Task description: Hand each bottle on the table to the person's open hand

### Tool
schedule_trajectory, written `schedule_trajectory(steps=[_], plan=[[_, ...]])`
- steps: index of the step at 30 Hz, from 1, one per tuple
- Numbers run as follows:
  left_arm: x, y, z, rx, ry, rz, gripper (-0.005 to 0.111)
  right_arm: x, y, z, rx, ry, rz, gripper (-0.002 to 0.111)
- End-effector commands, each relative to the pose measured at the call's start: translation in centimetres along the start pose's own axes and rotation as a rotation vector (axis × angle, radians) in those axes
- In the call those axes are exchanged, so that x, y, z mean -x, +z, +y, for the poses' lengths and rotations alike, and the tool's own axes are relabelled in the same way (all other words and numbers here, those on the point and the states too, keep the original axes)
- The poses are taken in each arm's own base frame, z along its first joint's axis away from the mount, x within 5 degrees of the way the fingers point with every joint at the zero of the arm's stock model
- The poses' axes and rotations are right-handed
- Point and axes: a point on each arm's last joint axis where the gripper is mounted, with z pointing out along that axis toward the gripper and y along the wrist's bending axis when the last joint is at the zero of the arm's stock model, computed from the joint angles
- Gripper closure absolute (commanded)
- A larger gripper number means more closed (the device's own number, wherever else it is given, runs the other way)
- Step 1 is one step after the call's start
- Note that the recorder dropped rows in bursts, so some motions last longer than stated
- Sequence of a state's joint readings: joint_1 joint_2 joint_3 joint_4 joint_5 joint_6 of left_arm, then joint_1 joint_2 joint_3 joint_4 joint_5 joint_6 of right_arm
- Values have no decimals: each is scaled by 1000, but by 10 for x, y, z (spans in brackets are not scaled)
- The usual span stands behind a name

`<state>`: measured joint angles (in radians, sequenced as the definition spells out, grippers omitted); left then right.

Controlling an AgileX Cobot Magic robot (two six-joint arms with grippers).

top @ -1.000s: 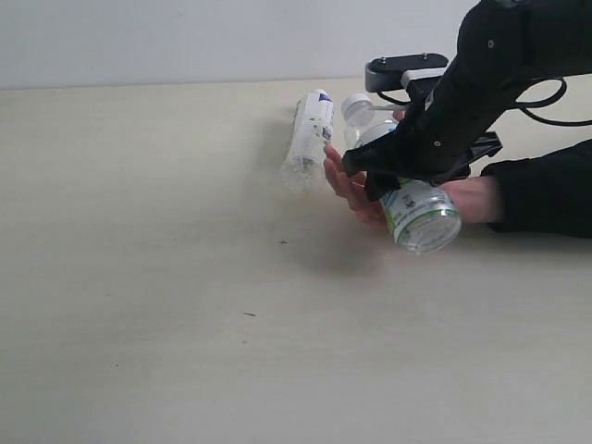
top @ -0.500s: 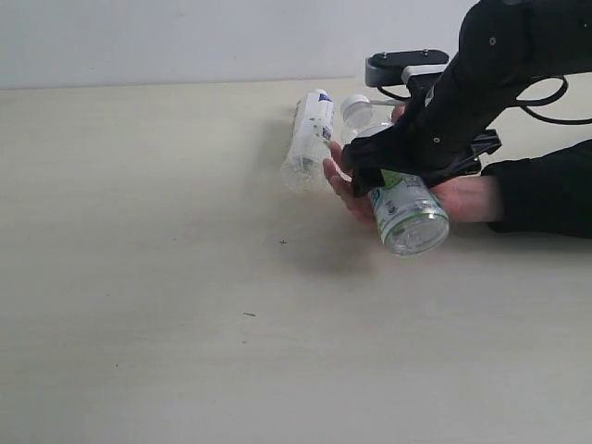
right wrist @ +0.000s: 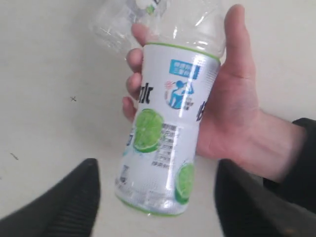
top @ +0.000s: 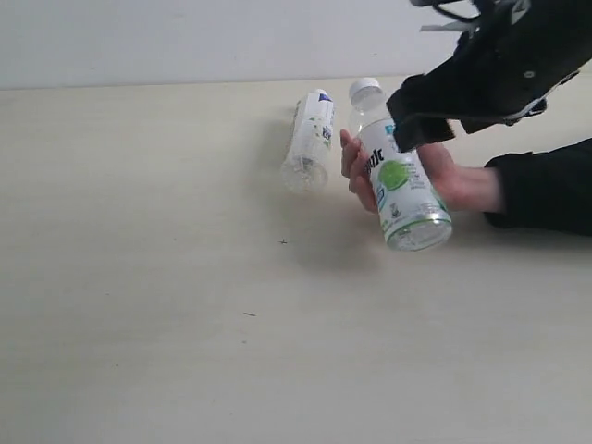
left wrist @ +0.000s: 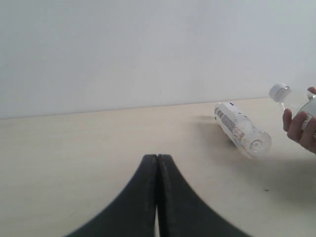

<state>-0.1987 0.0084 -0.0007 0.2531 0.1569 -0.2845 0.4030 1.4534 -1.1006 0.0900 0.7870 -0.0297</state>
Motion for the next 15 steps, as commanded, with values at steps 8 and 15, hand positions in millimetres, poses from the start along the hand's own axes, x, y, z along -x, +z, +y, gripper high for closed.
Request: schedule_trajectory(steps=[8,15], plan=[[0,0,0,0,-9,-7,107,-117,-138,0,-57,-120,-438,107],[0,0,0,0,-9,-7,107,-203,-152,-13,-221,-206,-643,107]])
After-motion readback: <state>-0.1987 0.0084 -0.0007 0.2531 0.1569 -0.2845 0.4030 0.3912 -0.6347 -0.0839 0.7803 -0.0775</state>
